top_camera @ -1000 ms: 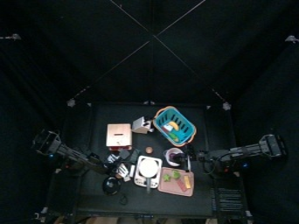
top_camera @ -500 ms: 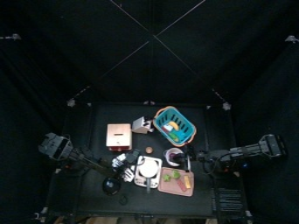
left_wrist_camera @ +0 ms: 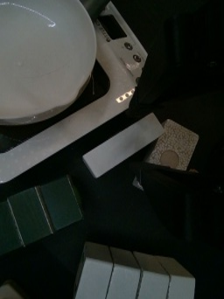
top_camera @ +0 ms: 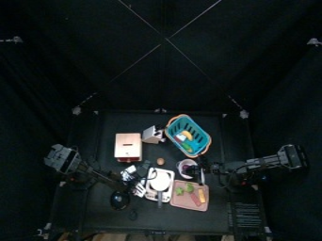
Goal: Grab rice
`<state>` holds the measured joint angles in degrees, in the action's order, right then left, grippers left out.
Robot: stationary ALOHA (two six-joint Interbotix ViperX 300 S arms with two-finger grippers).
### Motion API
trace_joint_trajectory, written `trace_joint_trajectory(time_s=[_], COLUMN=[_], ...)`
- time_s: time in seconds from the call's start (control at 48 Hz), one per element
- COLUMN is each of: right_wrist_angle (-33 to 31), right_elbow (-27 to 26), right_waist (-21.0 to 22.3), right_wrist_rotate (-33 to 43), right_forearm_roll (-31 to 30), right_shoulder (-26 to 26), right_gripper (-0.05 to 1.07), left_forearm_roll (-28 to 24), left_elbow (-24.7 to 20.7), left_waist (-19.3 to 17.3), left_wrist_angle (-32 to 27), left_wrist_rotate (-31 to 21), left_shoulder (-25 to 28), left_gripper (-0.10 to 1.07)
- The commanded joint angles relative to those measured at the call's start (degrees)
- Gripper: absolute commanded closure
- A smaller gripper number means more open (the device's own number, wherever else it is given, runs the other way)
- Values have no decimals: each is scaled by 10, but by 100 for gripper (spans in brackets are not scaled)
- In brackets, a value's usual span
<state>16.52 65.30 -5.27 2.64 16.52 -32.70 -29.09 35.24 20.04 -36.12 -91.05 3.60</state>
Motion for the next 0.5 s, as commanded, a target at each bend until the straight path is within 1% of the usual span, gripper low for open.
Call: trace_joint_trajectory(time_s=[0.0, 0.333, 0.417, 0.479], right_wrist_angle=[2, 2, 2, 2], right_elbow=[-5, -6, -6, -7], right_waist=[-1, 0, 0, 0], right_wrist_rotate=[-1, -1, -1, -1], right_forearm_roll=[-1, -1, -1, -2], right_shoulder=[-1, 1, 1, 1], right_gripper=[101, 101, 101, 101], left_forearm_roll=[-1, 11, 11, 11], left_elbow=[-15, -13, -13, -14], left_waist=[-5, -20, -20, -20], left_wrist_angle=[2, 2, 2, 2], left_wrist_rotate=[-1, -2, -2, -2], left_shoulder=[-3, 24, 24, 21], left_gripper=[14, 15, 17, 22])
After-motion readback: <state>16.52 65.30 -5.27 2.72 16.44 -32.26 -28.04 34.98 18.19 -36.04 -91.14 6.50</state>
